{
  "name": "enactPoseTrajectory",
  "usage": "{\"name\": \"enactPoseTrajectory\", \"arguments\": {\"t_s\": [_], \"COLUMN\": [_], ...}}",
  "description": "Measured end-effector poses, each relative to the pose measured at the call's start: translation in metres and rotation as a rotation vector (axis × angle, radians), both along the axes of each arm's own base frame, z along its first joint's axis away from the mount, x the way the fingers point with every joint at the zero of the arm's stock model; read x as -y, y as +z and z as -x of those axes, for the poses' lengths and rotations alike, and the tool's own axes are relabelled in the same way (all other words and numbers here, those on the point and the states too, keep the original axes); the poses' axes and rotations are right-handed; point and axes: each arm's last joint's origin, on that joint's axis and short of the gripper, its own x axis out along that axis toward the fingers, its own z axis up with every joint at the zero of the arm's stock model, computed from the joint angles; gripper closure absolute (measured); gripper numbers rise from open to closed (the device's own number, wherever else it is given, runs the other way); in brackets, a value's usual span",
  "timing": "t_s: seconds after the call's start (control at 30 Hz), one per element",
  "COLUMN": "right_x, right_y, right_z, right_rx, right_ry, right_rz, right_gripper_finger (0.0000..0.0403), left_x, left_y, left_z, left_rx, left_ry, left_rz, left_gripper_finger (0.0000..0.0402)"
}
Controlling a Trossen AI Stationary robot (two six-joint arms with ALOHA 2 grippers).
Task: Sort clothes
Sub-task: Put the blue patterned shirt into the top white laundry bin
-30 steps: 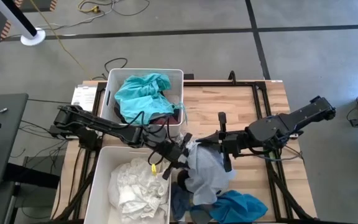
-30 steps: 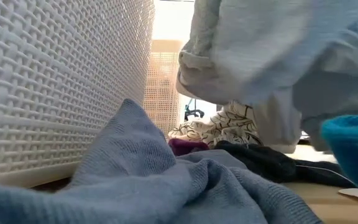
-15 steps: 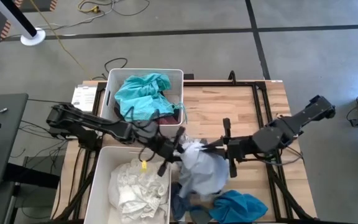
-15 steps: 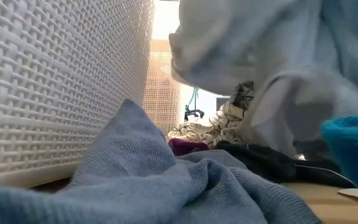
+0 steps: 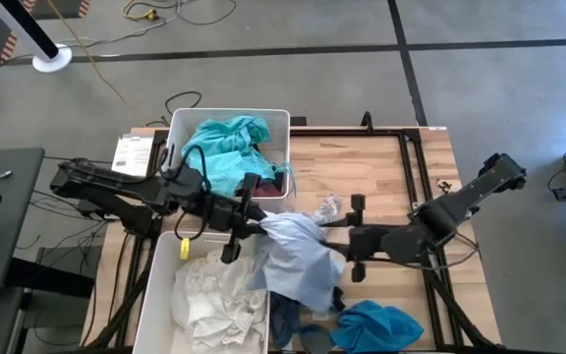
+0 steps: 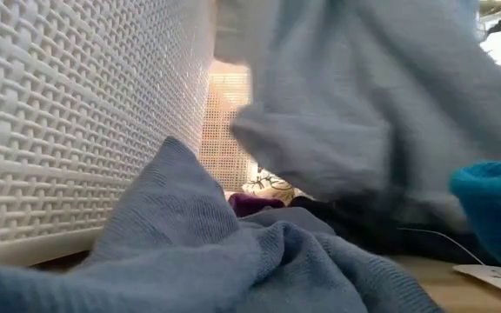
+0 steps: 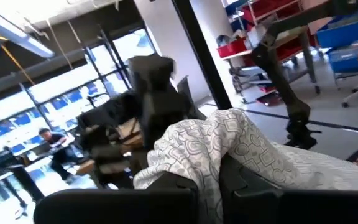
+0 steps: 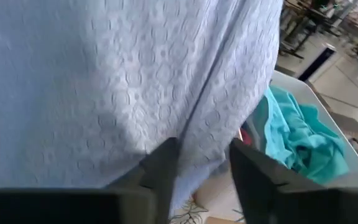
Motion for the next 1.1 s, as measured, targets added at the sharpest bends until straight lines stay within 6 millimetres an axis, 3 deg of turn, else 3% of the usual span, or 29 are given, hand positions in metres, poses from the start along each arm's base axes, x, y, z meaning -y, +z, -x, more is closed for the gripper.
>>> {"name": "enactPoseTrajectory", "arguments": {"t_s": [0.17,0.3,0.47,0.83,1.1], "right_x": [-0.001,-0.005,-0.014,-0.042,-0.046], "right_y": [-0.017,-0.034,-0.06,-0.113,-0.157], "right_z": [-0.017,-0.025,-0.028,-0.022,-0.019], "right_rx": [-0.052,-0.136,-0.283,-0.471,-0.434], "right_ry": [-0.055,-0.068,-0.083,-0.139,-0.172], "right_rz": [-0.054,-0.077,-0.109,-0.187,-0.282], "right_gripper_finger": [0.0128,0.0091,0.0086,0.0086,0.0086], "left_x": [-0.003,-0.005,-0.009,-0.01,-0.01], "left_y": [0.007,0.02,0.039,0.038,0.037], "left_z": [0.005,0.008,0.016,0.016,0.016], "left_rx": [0.007,-0.015,0.006,-0.075,-0.089], "left_ry": [0.082,0.129,0.188,0.211,0.215], "left_rz": [-0.039,-0.07,-0.069,-0.085,-0.077], "left_gripper_finger": [0.04,0.04,0.0401,0.0401,0.0401]}}
